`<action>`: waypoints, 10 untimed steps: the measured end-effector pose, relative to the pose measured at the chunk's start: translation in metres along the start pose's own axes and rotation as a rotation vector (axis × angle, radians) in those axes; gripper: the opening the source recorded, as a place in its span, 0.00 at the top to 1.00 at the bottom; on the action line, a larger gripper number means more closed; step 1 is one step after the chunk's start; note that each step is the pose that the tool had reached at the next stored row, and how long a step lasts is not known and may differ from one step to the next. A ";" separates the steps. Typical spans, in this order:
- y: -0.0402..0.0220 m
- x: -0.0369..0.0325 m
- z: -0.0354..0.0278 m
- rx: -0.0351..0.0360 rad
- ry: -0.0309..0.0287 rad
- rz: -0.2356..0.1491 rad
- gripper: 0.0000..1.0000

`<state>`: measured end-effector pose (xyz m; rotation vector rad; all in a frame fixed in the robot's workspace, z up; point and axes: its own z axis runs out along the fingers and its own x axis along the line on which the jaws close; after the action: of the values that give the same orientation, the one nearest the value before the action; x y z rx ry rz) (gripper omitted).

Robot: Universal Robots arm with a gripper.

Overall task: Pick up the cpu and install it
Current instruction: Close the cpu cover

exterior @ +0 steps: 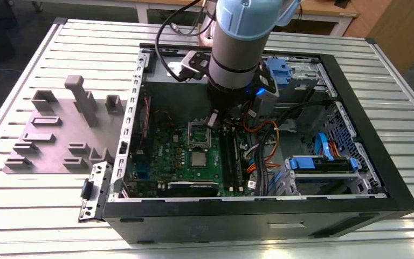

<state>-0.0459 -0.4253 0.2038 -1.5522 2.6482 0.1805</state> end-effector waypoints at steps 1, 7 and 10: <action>0.0004 0.0002 0.0000 0.0000 0.0000 0.000 0.89; 0.0033 0.0015 -0.0024 -0.0001 -0.0001 0.000 0.89; 0.0048 0.0021 -0.0037 -0.0001 0.0000 0.000 0.89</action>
<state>-0.0511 -0.4253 0.2075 -1.5523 2.6481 0.1806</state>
